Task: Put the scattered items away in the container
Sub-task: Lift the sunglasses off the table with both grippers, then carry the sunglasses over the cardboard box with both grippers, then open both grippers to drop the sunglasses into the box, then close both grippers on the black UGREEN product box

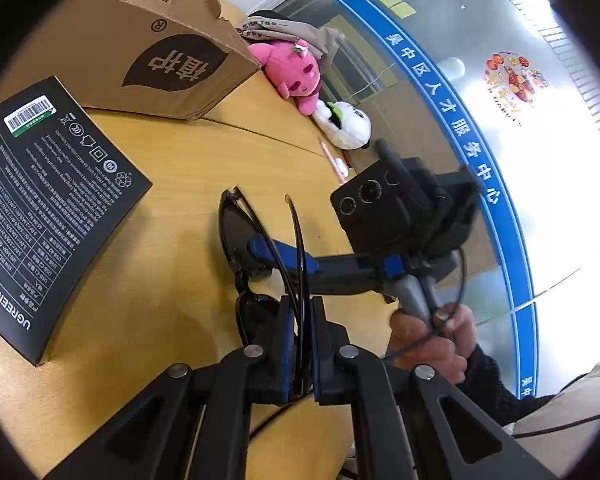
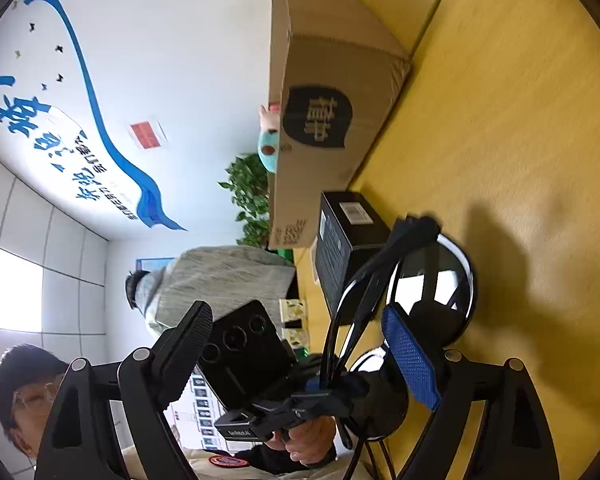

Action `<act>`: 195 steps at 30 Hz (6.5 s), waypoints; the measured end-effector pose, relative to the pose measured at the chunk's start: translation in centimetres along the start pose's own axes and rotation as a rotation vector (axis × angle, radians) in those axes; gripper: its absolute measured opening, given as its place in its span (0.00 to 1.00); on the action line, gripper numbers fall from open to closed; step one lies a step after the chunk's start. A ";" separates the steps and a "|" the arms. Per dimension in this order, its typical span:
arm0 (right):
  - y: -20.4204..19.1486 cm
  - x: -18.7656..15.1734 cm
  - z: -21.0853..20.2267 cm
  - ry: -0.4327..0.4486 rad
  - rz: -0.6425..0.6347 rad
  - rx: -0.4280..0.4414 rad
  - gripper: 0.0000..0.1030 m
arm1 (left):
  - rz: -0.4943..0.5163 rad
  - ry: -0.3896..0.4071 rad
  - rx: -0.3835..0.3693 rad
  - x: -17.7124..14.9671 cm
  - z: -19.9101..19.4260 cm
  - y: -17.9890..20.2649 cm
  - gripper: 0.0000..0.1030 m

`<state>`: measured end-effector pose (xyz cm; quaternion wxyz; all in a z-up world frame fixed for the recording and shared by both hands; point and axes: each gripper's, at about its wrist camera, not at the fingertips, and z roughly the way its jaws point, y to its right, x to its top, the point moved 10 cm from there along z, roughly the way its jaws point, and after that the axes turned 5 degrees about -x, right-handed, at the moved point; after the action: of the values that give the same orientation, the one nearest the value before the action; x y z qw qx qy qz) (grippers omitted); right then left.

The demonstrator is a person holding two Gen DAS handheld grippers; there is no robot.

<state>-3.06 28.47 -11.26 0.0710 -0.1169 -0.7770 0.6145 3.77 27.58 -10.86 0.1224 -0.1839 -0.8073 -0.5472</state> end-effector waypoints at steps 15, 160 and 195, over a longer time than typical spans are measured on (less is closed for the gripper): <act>3.1 0.9 2.7 -0.002 -0.031 -0.106 0.23 | -0.071 -0.037 -0.007 -0.7 0.5 -1.8 0.06; -14.4 7.2 8.3 0.277 -1.055 -1.078 1.00 | 0.249 0.454 0.749 13.5 -22.6 -1.0 0.73; 0.7 -2.8 12.9 0.077 -1.011 -0.958 0.89 | -0.040 0.085 0.388 4.2 -12.0 -11.2 0.63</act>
<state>-3.59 15.71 -14.88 0.3164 0.2192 -0.9185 0.0911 -4.93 13.38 -14.11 0.1789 -0.1176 -0.8951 -0.3911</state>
